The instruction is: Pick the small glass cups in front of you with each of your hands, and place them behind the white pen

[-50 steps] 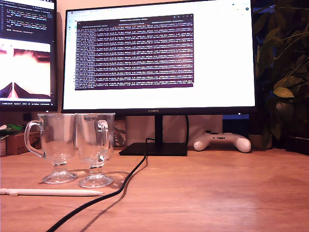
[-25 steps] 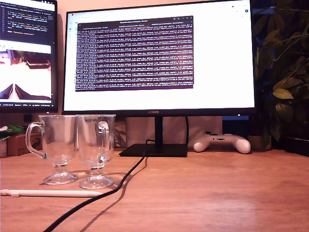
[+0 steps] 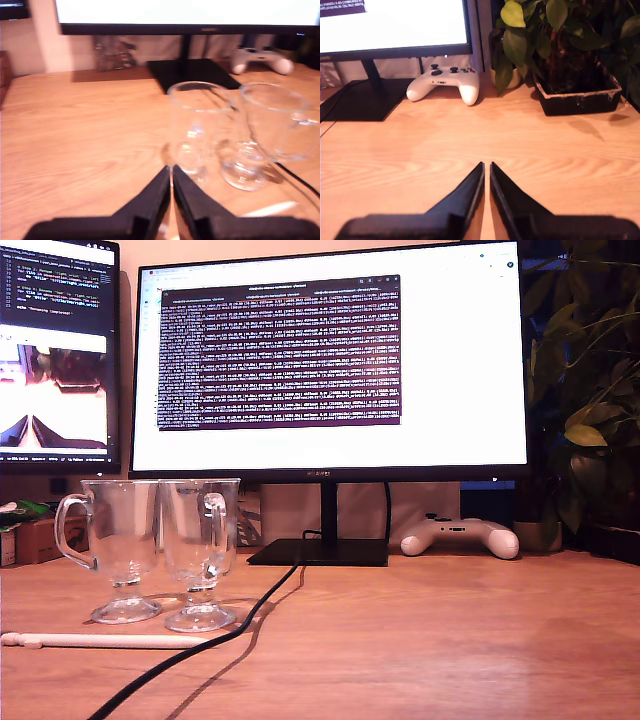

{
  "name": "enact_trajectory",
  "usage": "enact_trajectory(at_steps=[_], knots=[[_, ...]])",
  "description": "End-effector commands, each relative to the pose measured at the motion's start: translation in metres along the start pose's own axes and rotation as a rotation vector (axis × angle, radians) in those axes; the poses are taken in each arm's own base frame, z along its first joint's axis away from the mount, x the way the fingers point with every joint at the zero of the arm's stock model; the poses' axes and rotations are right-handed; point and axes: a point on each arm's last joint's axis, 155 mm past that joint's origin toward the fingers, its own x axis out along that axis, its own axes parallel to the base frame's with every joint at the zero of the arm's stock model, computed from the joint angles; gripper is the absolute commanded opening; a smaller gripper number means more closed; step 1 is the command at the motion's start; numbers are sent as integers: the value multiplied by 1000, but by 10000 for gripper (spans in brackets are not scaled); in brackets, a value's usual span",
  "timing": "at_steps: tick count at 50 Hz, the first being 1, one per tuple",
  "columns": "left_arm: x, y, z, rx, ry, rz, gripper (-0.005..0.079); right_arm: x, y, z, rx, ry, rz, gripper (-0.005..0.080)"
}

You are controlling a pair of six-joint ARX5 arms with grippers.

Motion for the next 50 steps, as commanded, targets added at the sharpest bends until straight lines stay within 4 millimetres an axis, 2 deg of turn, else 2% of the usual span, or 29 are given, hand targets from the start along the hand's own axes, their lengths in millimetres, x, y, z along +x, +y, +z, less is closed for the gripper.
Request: enact_trajectory(at_steps=[1,14,31,35,50], knots=[[-2,2,-16,-6,32,17,-19,-1,0,-9,0,19,6,-8],[-14,12,-15,1,19,103,-19,-9,1,-17,3,45,5,-8],[-29,13,-10,6,-28,147,-19,-19,2,-13,-19,16,6,-8],[-29,13,-7,-9,-40,150,-19,-21,2,-10,-20,1,7,-8],[-29,14,-8,-39,-38,154,-19,-27,5,-20,-46,31,16,-8]])
